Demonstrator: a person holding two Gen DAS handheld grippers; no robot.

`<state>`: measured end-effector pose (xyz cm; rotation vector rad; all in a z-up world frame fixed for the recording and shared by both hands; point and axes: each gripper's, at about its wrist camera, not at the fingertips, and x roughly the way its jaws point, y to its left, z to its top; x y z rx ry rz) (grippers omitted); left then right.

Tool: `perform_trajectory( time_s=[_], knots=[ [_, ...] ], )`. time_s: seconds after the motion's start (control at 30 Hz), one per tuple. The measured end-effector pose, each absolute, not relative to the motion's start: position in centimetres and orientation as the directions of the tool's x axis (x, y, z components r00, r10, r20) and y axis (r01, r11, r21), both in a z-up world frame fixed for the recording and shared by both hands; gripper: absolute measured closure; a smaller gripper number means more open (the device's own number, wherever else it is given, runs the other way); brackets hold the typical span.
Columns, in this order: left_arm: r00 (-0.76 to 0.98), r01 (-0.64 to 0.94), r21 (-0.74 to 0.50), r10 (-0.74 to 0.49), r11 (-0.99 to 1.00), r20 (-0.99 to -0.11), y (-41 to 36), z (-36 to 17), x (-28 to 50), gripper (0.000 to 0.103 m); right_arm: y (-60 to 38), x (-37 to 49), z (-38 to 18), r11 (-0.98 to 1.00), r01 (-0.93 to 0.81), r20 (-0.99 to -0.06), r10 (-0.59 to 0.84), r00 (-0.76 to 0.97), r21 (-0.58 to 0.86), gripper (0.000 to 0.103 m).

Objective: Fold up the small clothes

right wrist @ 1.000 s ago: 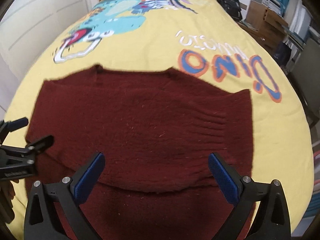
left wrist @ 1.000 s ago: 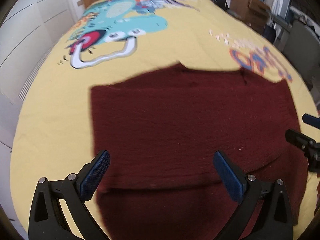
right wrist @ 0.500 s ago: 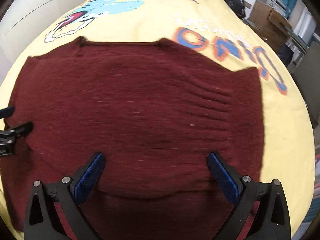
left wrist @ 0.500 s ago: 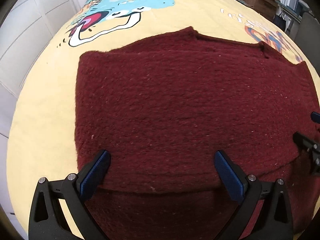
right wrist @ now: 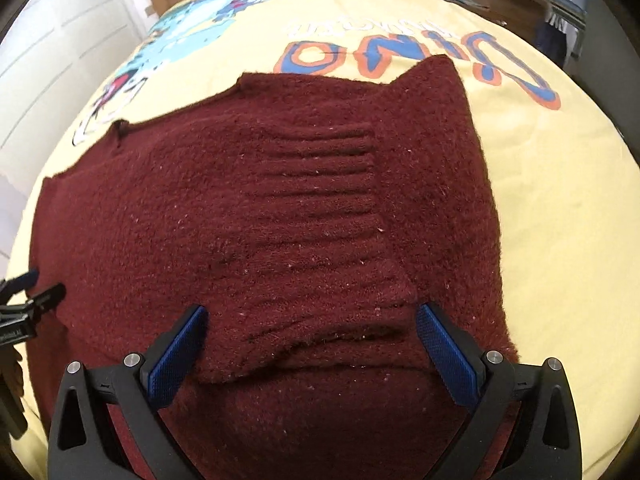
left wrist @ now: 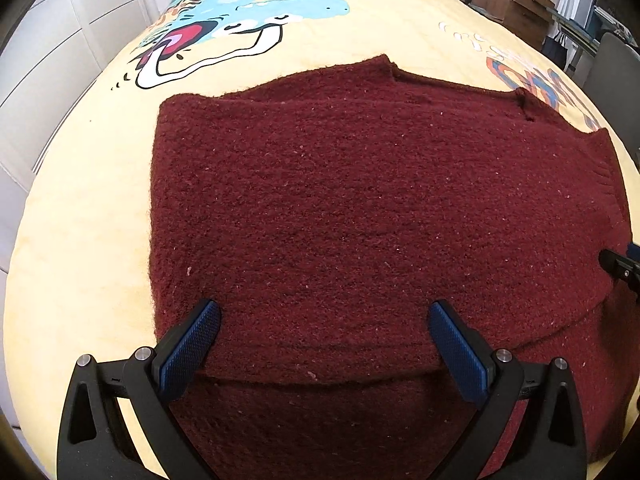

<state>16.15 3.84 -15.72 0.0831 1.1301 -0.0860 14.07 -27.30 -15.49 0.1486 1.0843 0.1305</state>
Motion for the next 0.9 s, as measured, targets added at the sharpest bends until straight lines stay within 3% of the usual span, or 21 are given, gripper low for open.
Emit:
perform_trajectory(
  time_s=[0.3, 0.63, 0.9],
  knots=[
    [0.412, 0.096, 0.007, -0.033, 0.995, -0.911, 3.6, -14.7, 15.6, 0.001, -27.3, 12.0, -13.2, 0.980, -0.088, -0.829, 0.196, 0.524, 0.177, 0.000],
    [0.456, 0.116, -0.030, -0.080, 0.993, -0.886, 3.9, -8.9, 11.2, 0.001, -29.1, 4.9, -5.4, 0.984, -0.131, -0.762, 0.177, 0.622, 0.121, 0.000],
    [0.445, 0.107, -0.071, -0.111, 0.992, -0.888, 5.2, -7.8, 5.3, 0.001, -31.5, -1.2, -5.6, 0.990, -0.041, -0.802, 0.134, 0.582, 0.135, 0.000]
  ],
)
